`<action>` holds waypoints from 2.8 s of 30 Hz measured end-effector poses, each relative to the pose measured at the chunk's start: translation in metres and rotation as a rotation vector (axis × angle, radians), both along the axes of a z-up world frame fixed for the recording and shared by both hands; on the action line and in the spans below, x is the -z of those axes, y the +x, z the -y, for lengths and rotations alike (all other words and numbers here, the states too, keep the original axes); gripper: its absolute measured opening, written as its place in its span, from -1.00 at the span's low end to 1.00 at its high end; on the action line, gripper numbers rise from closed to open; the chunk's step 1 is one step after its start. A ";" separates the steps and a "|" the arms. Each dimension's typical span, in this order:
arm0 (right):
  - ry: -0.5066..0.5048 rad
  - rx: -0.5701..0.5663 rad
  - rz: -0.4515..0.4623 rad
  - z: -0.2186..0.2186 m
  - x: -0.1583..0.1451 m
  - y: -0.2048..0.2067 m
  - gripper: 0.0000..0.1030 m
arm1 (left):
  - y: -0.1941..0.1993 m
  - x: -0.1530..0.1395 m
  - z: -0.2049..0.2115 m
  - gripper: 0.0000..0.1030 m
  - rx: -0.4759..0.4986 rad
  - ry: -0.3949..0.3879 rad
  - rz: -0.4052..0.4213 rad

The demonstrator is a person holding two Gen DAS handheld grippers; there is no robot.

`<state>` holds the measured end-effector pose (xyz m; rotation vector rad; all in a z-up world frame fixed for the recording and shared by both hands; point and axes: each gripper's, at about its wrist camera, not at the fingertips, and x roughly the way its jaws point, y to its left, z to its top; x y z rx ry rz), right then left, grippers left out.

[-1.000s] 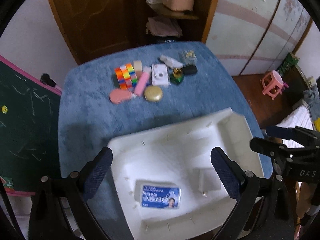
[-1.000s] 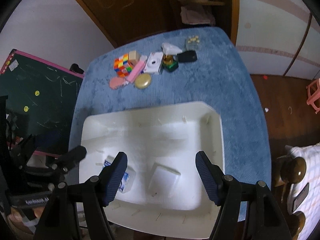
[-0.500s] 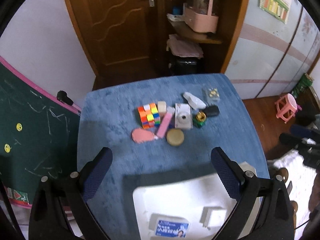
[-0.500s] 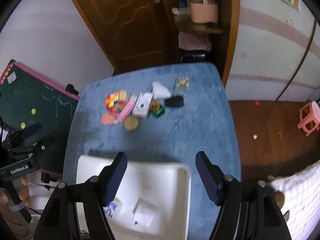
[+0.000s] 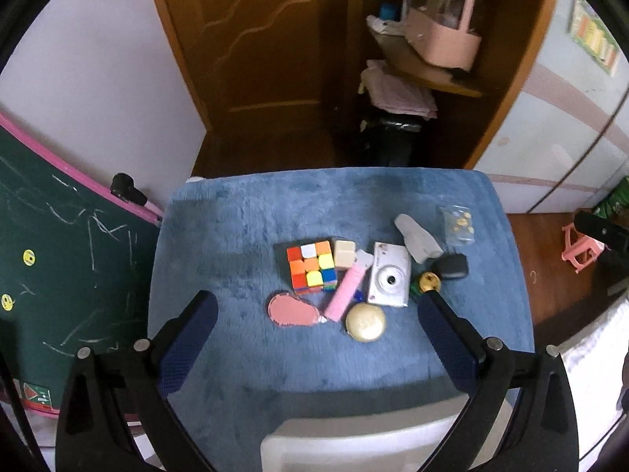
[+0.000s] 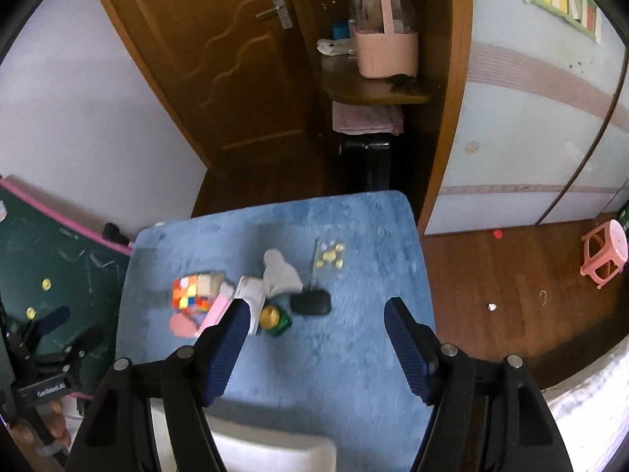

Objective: Organize rigid objects
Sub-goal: 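Move both open tools back toward the remaining items, then grasp the Rubik's cube with the left tool while the right tool grasps the clear sticker box, then carry the Rubik's cube with the left tool while the right tool carries the clear box into the tray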

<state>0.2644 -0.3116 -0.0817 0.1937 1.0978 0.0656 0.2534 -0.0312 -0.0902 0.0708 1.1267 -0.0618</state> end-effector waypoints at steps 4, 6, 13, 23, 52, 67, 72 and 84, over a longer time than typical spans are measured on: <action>0.003 0.015 -0.044 0.003 0.029 0.038 0.39 | 0.025 0.030 0.002 0.97 -0.019 0.027 -0.047; 0.013 0.022 -0.070 0.004 0.046 0.053 0.39 | 0.036 0.052 0.004 0.97 -0.016 0.062 -0.080; 0.055 0.038 -0.210 0.005 0.120 0.098 0.39 | 0.060 0.115 0.003 0.97 -0.025 0.135 -0.191; 0.100 0.064 -0.318 -0.002 0.180 0.121 0.39 | 0.079 0.154 -0.004 0.97 -0.074 0.166 -0.229; -0.094 0.049 -0.369 -0.044 0.226 0.147 -0.03 | 0.097 0.201 -0.001 0.15 -0.132 0.054 -0.285; -0.002 0.050 -0.237 -0.031 0.153 0.104 -0.04 | 0.055 0.120 -0.036 0.15 -0.155 0.023 -0.164; 0.025 0.041 -0.187 -0.032 0.116 0.069 -0.04 | 0.020 0.070 -0.039 0.15 -0.093 0.001 -0.098; 0.060 0.006 -0.046 -0.056 0.026 -0.063 -0.04 | -0.088 -0.014 -0.027 0.15 0.102 -0.045 0.000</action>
